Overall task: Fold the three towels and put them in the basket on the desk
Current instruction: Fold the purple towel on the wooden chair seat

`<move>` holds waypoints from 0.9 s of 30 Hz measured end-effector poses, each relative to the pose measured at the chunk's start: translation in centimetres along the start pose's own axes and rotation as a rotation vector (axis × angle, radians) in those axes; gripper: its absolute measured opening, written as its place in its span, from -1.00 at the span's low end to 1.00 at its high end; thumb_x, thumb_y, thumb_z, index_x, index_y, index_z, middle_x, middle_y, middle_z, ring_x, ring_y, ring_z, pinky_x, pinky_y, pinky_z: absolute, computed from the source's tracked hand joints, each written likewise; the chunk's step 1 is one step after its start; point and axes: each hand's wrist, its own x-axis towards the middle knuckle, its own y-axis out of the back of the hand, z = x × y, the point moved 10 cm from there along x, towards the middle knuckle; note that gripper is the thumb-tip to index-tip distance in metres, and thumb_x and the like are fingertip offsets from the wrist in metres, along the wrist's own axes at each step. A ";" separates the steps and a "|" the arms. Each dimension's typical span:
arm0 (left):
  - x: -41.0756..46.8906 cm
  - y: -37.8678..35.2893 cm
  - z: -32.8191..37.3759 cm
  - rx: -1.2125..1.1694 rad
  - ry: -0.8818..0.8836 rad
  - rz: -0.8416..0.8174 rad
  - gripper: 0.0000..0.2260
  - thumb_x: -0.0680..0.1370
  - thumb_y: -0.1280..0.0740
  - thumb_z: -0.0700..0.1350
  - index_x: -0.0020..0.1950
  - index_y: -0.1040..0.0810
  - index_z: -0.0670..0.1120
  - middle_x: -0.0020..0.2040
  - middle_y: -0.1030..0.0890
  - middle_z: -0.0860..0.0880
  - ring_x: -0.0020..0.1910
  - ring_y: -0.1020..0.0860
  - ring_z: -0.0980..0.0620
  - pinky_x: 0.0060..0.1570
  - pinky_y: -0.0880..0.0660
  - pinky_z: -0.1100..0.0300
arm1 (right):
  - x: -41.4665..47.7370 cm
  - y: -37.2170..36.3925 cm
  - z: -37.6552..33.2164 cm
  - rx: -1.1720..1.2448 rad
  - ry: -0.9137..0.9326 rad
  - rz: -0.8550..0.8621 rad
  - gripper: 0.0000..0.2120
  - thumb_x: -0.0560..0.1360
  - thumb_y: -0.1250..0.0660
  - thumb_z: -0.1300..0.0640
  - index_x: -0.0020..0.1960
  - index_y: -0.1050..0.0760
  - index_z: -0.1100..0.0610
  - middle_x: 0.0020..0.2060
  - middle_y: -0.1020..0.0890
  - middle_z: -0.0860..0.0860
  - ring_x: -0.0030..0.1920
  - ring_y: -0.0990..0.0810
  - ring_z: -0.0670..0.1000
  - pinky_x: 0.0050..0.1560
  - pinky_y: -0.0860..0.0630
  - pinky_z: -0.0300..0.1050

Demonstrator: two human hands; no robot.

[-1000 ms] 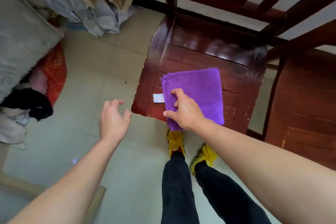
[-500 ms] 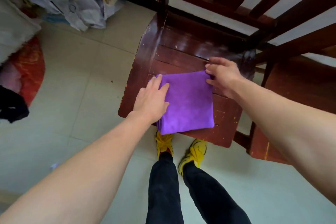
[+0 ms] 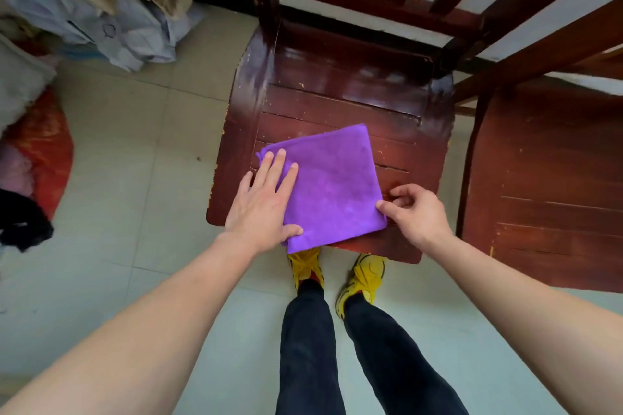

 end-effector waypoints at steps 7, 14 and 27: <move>0.1 2.8 2.3 0.038 -0.050 0.184 -0.30 0.45 -0.38 0.16 0.51 -0.26 -0.06 0.55 -0.14 -0.19 0.53 -0.09 -0.19 0.42 -0.17 -0.09 | -2.4 -2.6 -3.1 -0.342 0.047 -0.029 -0.31 0.27 -0.44 -0.35 0.25 -0.37 -0.04 0.03 -0.58 -0.07 0.05 -0.59 0.09 -0.11 -0.43 -0.05; 4.9 3.5 3.3 -0.924 0.200 0.034 -0.80 0.58 -0.26 -0.17 0.15 -0.58 -0.17 -0.02 -0.65 -0.14 -0.03 -0.59 -0.11 -0.08 -0.49 0.25 | 1.9 1.3 -4.1 -0.005 0.054 -0.005 -0.71 0.24 -0.56 0.08 -0.23 -0.45 0.05 -0.25 -0.60 0.02 -0.19 -0.55 0.09 -0.16 -0.47 -0.02; 4.4 1.3 2.1 -1.682 0.791 -0.028 -0.77 0.40 -0.28 -0.33 0.04 -0.54 -0.18 -0.09 -0.57 -0.16 -0.18 -0.55 -0.11 -0.19 -0.53 0.07 | -5.4 0.9 -6.7 -0.856 0.924 0.214 -0.76 0.35 -0.40 0.11 -0.01 -0.53 0.14 0.00 -0.55 0.13 -0.01 -0.50 0.21 -0.16 -0.43 0.05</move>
